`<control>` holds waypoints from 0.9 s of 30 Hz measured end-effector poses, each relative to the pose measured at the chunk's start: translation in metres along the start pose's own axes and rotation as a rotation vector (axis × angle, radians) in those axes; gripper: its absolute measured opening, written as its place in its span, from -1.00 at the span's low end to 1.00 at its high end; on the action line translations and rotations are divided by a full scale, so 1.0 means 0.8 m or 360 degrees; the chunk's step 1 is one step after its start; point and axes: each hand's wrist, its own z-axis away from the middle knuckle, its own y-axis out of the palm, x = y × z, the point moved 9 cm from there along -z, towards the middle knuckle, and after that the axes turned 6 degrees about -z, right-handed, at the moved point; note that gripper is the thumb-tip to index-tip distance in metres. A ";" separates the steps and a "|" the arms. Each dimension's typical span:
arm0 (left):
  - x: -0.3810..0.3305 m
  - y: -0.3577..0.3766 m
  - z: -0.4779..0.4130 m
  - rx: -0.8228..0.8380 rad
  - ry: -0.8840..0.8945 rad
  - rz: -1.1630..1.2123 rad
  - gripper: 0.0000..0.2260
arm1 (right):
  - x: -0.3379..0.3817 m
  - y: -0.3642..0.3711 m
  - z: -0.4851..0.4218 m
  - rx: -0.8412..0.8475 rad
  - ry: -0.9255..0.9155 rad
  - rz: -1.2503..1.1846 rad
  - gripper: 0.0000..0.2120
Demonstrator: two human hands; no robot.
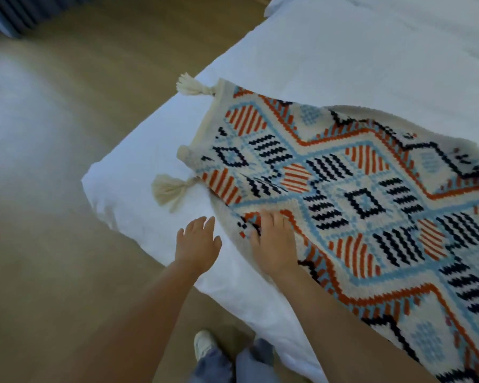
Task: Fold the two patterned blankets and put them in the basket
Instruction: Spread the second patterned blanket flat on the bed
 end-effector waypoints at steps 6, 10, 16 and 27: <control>0.059 -0.049 -0.070 -0.0113 -0.0252 -0.0063 -0.52 | 0.076 0.012 -0.082 0.0120 -0.0381 0.0005 -0.58; 0.086 -0.058 -0.120 -0.0089 -0.0332 0.0002 -0.51 | 0.101 0.006 -0.137 0.0019 -0.0470 -0.0104 -0.64; 0.073 -0.116 -0.202 -0.0394 -0.0314 0.0334 -0.58 | 0.113 -0.028 -0.248 -0.0043 -0.0558 -0.0003 -0.69; 0.056 -0.190 -0.394 -0.0242 -0.0315 0.0673 -0.58 | 0.049 -0.066 -0.452 -0.0086 -0.0094 -0.0011 -0.71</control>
